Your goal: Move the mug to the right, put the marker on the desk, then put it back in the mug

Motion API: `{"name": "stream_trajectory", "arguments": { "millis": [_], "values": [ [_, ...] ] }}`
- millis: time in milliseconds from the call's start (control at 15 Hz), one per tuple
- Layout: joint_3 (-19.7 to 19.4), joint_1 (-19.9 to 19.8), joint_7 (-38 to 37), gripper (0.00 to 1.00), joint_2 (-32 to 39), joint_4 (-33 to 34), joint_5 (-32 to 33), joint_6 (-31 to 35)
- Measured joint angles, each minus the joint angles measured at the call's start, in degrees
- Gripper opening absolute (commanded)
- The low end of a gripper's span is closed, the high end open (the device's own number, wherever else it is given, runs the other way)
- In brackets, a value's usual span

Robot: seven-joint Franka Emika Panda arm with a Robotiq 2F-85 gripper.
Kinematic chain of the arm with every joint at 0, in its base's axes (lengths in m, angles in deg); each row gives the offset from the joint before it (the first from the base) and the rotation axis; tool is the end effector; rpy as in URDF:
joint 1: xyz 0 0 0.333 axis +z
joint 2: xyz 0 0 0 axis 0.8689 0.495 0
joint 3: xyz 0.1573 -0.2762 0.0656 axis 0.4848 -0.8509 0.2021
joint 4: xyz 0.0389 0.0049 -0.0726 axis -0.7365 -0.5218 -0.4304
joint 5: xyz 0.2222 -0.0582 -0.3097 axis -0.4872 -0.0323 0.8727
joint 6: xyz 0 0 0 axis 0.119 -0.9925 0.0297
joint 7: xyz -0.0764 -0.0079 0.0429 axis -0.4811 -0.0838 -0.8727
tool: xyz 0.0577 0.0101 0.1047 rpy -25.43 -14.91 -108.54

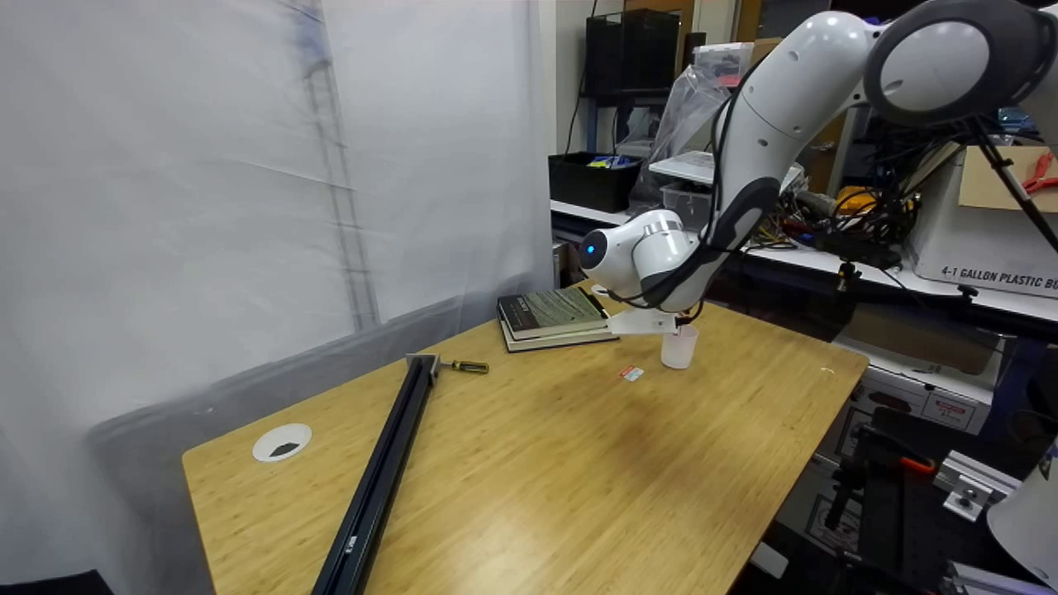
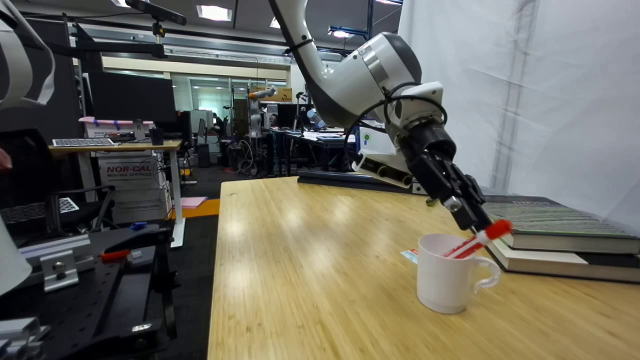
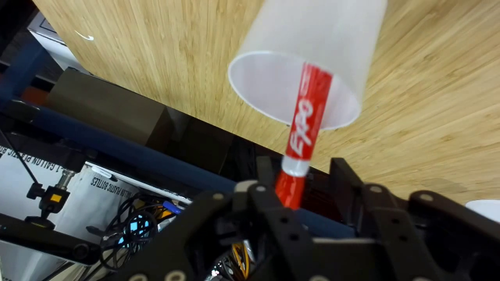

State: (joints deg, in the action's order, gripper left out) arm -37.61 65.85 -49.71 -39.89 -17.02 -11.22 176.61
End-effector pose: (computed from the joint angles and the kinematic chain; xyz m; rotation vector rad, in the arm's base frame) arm 0.6018 -0.1111 0.1650 1.7535 -1.4173 0.5022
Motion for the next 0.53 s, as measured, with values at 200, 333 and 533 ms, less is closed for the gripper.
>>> {"name": "stream_trajectory", "arguments": {
  "millis": [200,333,533],
  "values": [
    [0.02,0.0,0.11,0.94,0.0,0.09,0.0,0.0],
    [0.02,0.0,0.14,1.0,0.0,0.15,0.0,0.0],
    [0.13,0.0,0.45,1.0,-0.04,0.28,0.0,0.0]
  ]
}}
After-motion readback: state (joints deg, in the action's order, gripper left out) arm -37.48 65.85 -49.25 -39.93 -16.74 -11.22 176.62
